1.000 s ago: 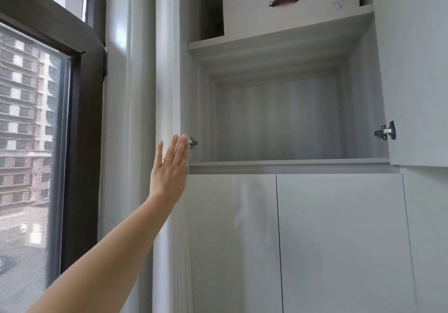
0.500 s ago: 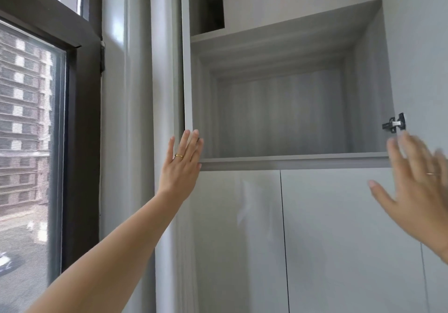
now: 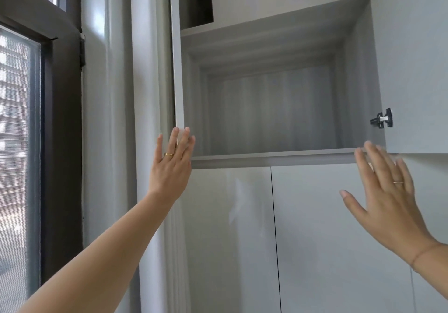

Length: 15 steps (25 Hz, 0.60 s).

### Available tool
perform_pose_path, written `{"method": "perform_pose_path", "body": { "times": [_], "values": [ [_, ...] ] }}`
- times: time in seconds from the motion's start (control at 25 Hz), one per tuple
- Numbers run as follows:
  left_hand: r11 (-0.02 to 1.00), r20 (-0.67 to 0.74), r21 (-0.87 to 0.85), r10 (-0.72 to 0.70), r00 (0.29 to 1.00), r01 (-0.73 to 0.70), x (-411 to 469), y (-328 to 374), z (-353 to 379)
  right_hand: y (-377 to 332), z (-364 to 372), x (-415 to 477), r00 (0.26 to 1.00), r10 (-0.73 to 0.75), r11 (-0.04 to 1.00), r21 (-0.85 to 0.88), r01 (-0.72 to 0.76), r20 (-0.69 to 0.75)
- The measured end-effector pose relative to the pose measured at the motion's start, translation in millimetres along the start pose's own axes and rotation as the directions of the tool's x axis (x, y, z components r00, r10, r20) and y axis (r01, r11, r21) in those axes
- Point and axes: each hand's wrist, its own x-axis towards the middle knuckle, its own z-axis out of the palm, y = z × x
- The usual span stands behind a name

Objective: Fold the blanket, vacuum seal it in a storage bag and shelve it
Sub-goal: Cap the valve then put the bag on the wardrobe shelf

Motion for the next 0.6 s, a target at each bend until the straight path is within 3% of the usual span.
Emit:
{"method": "perform_pose_path", "body": {
  "times": [0.16, 0.44, 0.6],
  "values": [
    [1.000, -0.003, 0.002, -0.027, 1.000, 0.027, -14, -29, 0, 0, -1, -5, 1.000, -0.018, 1.000, -0.005, 0.018, 0.016],
    [0.971, 0.196, 0.201, -0.171, 0.965, 0.131, -51, -115, 6, -32, 17, -7, 0.997, -0.071, 0.997, 0.030, 0.070, 0.026],
    [0.969, 0.240, 0.188, -0.207, 0.949, 0.163, -56, -128, 11, -53, 26, -5, 0.996, -0.086, 0.994, 0.073, 0.085, 0.012]
  ]
}}
